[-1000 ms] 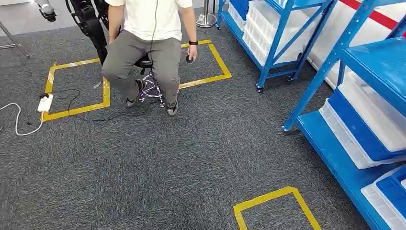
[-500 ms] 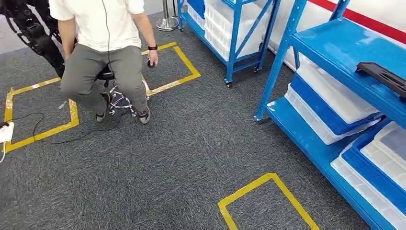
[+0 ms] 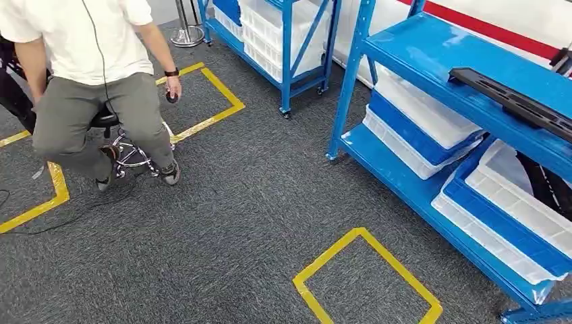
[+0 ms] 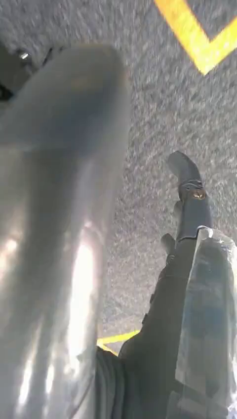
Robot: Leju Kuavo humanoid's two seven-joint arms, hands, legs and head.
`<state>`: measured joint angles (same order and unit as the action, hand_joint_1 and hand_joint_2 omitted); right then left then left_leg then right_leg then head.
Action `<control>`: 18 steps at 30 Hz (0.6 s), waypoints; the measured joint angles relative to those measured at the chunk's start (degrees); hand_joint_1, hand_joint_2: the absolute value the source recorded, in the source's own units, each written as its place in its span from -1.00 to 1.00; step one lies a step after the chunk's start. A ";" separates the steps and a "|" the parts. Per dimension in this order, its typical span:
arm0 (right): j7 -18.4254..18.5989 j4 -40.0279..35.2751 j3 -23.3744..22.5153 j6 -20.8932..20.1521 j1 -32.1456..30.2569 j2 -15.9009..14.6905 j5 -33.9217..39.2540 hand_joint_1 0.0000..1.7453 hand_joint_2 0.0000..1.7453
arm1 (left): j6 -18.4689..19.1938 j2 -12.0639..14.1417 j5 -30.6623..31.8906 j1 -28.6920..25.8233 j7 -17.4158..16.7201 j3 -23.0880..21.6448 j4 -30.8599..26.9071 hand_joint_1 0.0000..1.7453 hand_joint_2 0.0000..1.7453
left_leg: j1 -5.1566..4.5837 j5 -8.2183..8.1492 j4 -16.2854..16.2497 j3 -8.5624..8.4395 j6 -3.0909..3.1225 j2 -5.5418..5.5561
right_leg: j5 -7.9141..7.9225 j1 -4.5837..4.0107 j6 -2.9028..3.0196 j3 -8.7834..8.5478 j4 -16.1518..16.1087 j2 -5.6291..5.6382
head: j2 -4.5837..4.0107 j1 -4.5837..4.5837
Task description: Take the parts from the cabinet and place them on the table.
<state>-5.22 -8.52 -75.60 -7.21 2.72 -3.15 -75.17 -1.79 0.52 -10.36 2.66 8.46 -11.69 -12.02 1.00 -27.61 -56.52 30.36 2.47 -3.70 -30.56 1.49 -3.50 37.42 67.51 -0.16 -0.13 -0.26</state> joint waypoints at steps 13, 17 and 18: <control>-0.72 -0.07 -0.13 0.02 -0.07 0.18 0.17 -1.00 -1.00 | 0.35 0.24 -0.04 -0.11 0.00 -0.90 -0.07 -1.00 1.00 | 0.49 -10.00 -18.51 7.21 -2.98 3.66 | 3.93 -0.28 3.35 -5.83 -10.27 2.10 | 0.00 -0.46; -0.90 -0.07 -0.15 0.02 -0.17 0.22 0.24 -1.00 -1.00 | 0.35 0.30 -0.11 -0.05 0.07 -1.29 -0.07 -1.00 1.00 | 0.62 -0.41 -3.71 1.22 -2.09 7.13 | 3.90 -0.23 3.26 -6.07 -10.16 4.83 | 0.00 -0.52; -0.92 -0.07 -0.15 -0.02 0.01 0.31 0.24 -1.00 -1.00 | 0.35 0.39 -0.11 -0.08 0.09 -1.38 -0.02 -1.00 1.00 | 0.64 -0.79 -1.75 0.67 -1.92 9.27 | 3.78 -0.87 2.99 -5.77 -9.69 5.41 | 0.00 -0.46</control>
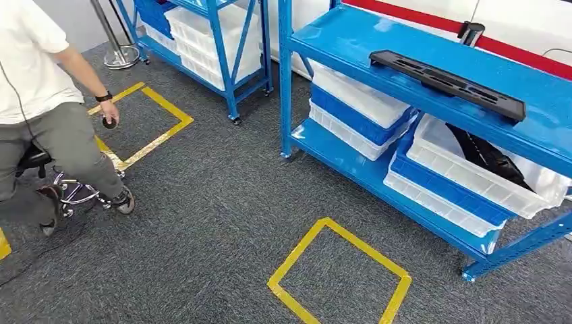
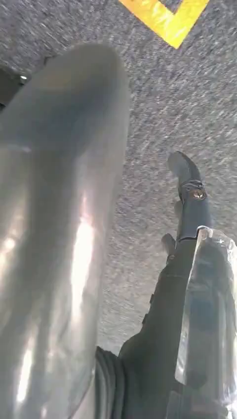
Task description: Take the parts from the cabinet and place them on the table.
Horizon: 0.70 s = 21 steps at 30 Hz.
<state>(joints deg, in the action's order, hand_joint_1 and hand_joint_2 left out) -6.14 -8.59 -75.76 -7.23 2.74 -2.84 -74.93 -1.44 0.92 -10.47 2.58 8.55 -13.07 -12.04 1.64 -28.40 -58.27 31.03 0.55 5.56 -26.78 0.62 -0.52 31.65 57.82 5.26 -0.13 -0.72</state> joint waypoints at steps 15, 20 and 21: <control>-0.33 0.04 -0.04 0.09 -0.16 -0.15 0.15 -1.00 -1.00 | 0.02 0.02 0.00 0.30 0.11 -0.85 -0.04 -1.00 1.00 | -1.33 0.72 1.32 -0.67 1.28 -10.27 | -1.62 0.48 -2.69 -0.89 -1.11 -10.30 | 0.00 0.55; -0.44 0.04 -0.09 0.13 -0.34 -0.33 0.17 -1.00 -1.00 | 0.02 0.07 0.00 0.70 0.20 -0.92 -0.11 -1.00 1.00 | -0.53 -0.52 0.65 -1.53 -0.75 -10.96 | -0.35 1.25 -0.31 -1.25 -1.13 -7.38 | 0.00 0.09; -0.44 0.02 -0.09 0.13 -0.26 -0.33 0.17 -1.00 -1.00 | 0.04 0.07 0.00 0.57 0.22 -0.96 -0.11 -1.00 1.00 | -0.47 -2.27 -1.31 -0.68 -0.98 -8.17 | -0.20 1.05 0.00 -1.14 -1.10 -6.83 | 0.00 -0.04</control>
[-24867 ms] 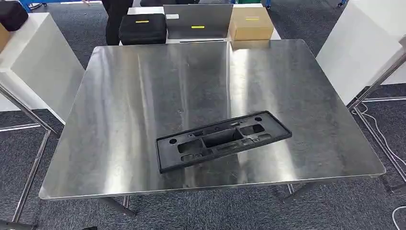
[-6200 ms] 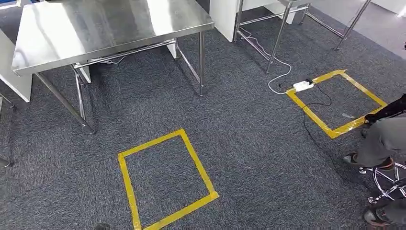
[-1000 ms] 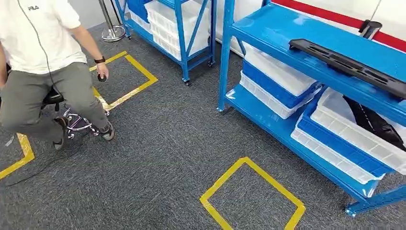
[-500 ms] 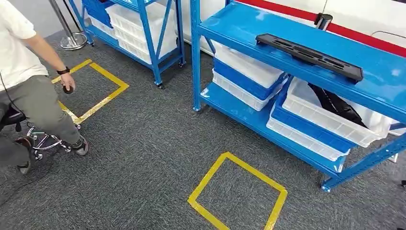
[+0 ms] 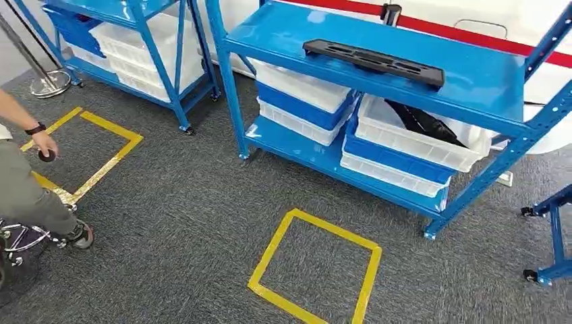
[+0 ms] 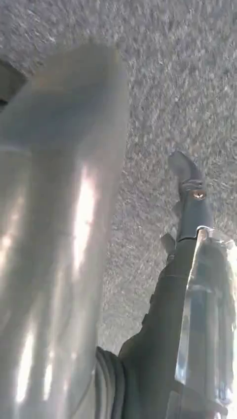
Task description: Take the parts from the cabinet and place them on the table.
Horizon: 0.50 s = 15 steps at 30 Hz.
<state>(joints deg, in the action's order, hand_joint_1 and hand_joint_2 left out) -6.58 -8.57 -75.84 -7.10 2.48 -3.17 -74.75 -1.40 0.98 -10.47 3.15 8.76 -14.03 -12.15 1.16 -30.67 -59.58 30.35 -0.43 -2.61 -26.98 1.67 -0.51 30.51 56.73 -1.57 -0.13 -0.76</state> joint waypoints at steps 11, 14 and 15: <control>-0.02 0.00 0.00 0.00 0.16 0.11 0.02 -1.00 -1.00 | -0.04 0.17 0.00 -0.25 0.00 -0.13 0.02 -1.00 1.00 | -0.09 2.72 1.85 0.44 0.94 6.34 | 0.43 -0.85 -0.06 0.88 0.30 6.62 | 0.00 0.09; -0.02 0.00 0.00 0.00 -0.08 0.00 0.02 -1.00 -1.00 | -0.22 0.04 -0.07 -0.14 -0.02 -0.15 0.00 -1.00 1.00 | -0.02 3.57 3.09 0.08 2.58 4.62 | 0.69 -1.17 -1.34 1.59 0.23 7.43 | 0.00 0.09; -0.02 0.02 0.02 0.00 -0.05 0.09 0.00 -1.00 -1.00 | -0.26 0.00 -0.11 -0.05 -0.02 -0.17 0.00 -1.00 1.00 | -0.22 3.88 3.66 -0.18 2.83 4.11 | -0.13 -0.86 -1.31 2.25 1.68 4.68 | 0.00 0.15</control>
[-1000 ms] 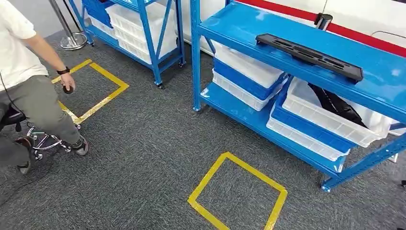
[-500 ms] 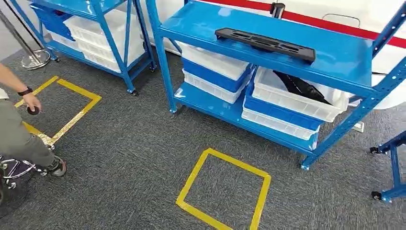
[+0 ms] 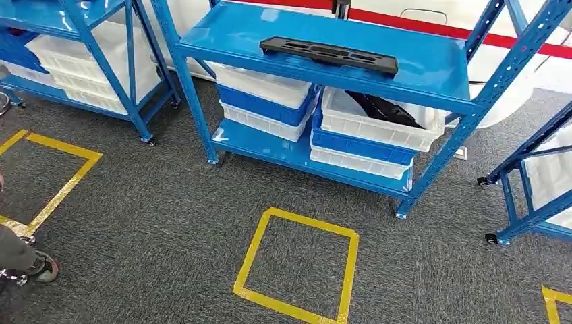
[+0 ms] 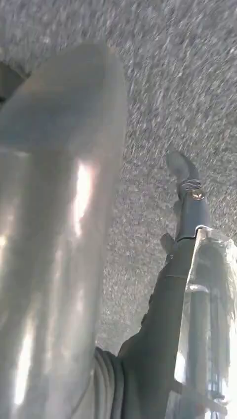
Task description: Take the parts from the cabinet and place them on the table.
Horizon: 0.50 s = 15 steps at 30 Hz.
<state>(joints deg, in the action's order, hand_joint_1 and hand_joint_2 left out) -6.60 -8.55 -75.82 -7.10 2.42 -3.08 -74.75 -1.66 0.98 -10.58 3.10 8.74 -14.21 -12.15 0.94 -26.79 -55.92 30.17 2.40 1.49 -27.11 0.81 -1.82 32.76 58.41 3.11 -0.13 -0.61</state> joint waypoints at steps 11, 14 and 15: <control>0.02 -0.04 -0.02 -0.13 0.05 -0.55 -0.04 -1.00 -1.00 | -0.13 0.09 -0.15 -0.03 0.04 -0.20 0.00 -1.00 1.00 | -0.43 -1.23 -0.79 -0.55 -1.63 -6.44 | -0.10 0.51 -0.90 -1.91 -1.55 -6.43 | 0.00 0.24; 0.00 -0.04 -0.02 -0.13 -0.17 -0.52 -0.02 -1.00 -1.00 | -0.13 0.04 -0.15 0.33 0.04 -0.24 -0.07 -1.00 1.00 | 0.10 -1.57 -0.81 -1.01 -2.50 -7.42 | 0.01 0.71 0.43 -1.71 -1.47 -4.98 | 0.00 0.20; 0.00 -0.04 -0.02 -0.13 -0.21 -0.48 -0.02 -1.00 -1.00 | -0.15 0.04 -0.15 0.47 0.04 -0.28 -0.09 -1.00 1.00 | 0.41 -2.65 -1.83 -0.70 -3.06 -4.84 | 0.21 1.03 0.79 -2.02 -1.52 -4.52 | 0.00 0.00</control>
<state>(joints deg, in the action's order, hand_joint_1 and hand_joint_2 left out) -6.60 -8.59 -75.84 -7.23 2.21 -3.56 -74.77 -1.81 1.03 -10.73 3.57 8.79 -14.49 -12.24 1.35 -29.44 -57.75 29.47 -0.65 -3.35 -26.90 1.84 -1.03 30.74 56.88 -1.40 -0.13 -0.61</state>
